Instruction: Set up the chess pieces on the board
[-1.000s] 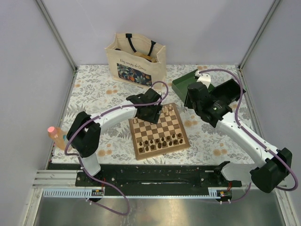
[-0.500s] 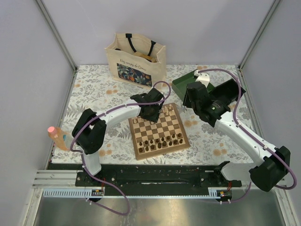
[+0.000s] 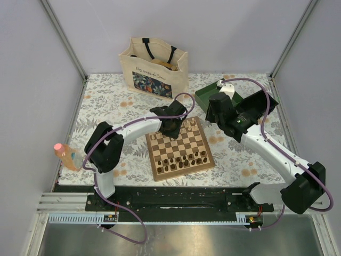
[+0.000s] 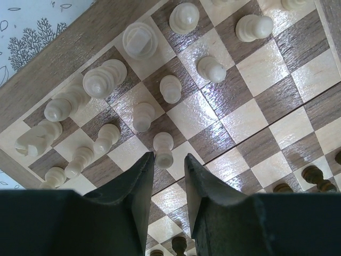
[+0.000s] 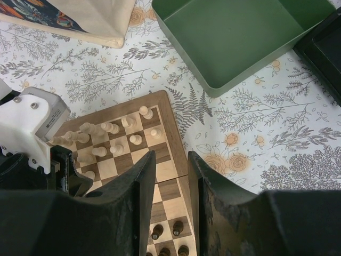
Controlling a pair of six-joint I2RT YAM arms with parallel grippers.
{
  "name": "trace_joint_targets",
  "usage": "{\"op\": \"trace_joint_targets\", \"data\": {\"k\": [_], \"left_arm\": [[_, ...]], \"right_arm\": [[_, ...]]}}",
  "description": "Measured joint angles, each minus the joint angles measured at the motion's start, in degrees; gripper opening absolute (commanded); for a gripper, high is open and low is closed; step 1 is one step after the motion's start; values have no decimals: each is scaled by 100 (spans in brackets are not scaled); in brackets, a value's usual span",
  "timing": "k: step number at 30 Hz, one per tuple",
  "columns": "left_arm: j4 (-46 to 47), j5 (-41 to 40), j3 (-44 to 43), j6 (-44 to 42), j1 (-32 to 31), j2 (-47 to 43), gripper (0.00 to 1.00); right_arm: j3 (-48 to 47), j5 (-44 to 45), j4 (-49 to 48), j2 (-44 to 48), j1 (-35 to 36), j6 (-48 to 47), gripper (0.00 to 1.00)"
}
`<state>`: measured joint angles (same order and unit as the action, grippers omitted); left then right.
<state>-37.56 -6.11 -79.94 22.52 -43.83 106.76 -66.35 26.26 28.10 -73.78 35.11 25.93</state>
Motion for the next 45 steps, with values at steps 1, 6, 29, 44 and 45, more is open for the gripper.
{"op": "trace_joint_targets", "data": {"k": [1, 6, 29, 44, 45], "left_arm": [[-4, 0, -13, 0, 0, 17, 33], [-2, -24, -63, -4, 0, 37, 28], [-4, -83, -138, -37, 0, 111, 8], [-98, -52, -140, -195, 0, -105, 1], [-136, -50, -140, -205, 0, -197, 1]], "right_arm": [[0, -2, 0, -15, 0, 0, 39], [0, -39, 0, -59, 0, 2, 39], [0, -151, -2, -227, -9, 2, 39], [-31, -181, 0, -291, -63, 4, 39], [-50, -181, -2, -321, -63, 4, 39]]}}
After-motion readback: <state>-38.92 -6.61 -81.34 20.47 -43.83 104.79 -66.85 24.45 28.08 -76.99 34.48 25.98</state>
